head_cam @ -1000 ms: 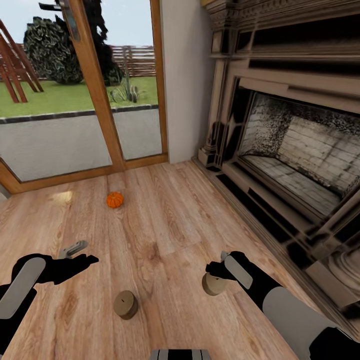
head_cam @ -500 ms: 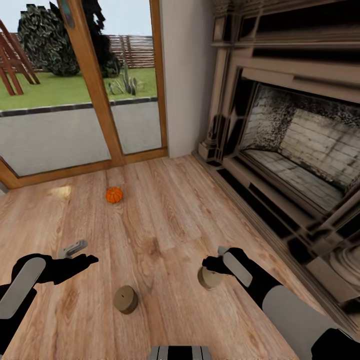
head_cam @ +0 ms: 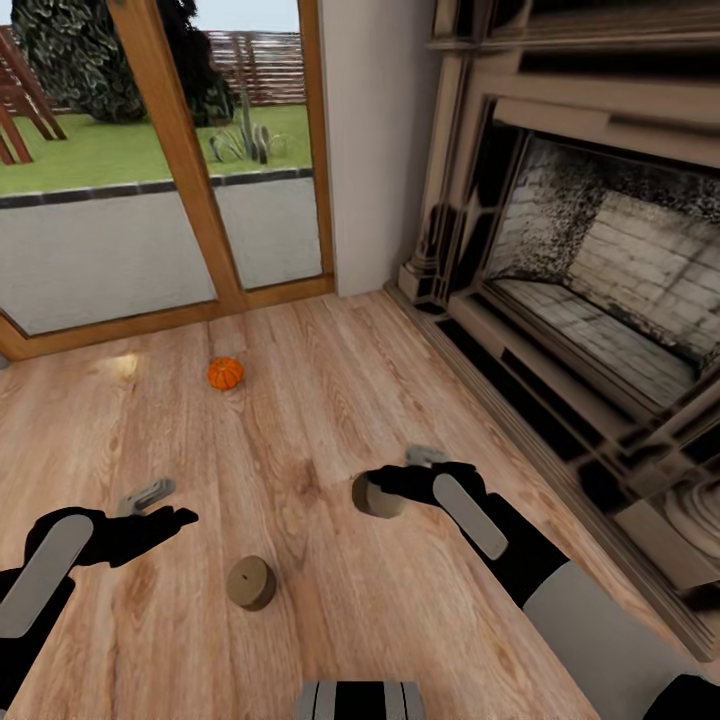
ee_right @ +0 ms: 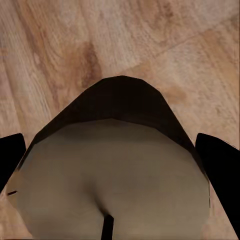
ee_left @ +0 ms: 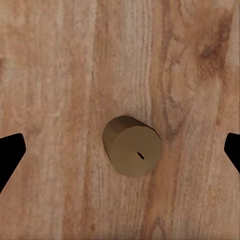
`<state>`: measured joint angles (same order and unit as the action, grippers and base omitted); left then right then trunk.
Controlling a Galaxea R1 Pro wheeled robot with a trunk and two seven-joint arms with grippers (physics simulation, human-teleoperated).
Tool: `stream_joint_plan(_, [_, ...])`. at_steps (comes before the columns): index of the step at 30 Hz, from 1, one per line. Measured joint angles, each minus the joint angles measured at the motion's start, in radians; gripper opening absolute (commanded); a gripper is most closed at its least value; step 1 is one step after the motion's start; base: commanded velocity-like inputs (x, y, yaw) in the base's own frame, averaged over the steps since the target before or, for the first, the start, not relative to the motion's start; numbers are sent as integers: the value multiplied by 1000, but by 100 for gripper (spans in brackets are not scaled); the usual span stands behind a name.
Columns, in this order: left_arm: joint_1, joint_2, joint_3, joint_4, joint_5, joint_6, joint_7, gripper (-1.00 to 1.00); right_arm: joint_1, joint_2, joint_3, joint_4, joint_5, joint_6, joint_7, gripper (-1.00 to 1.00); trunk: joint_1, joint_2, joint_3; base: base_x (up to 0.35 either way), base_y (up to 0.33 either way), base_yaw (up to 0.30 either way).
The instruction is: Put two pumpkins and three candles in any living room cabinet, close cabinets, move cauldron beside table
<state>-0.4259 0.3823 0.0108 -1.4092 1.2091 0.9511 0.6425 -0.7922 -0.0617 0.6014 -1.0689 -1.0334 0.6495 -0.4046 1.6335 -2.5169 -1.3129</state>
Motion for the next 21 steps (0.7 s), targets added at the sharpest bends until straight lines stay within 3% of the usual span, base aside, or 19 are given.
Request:
stream_joint_plan(5, [0,0,-6,-1,1,-23,-3,100,6,-2,-1,-106,-7,-1,92,-100,2,-1,-19,0,0,0])
stream_joint_plan(9, [0,-1,-9,-2,2,-30,-5,100,6,-4,-1,-124,-4,-1,158,-100,4,-2,-35,0,0,0])
stream_joint_plan(21, [0,-9,-12,-1,2,-31,-6,100,6,-9,-2,-124,0,-2,194,-100,9,-5,-81,0,0,0])
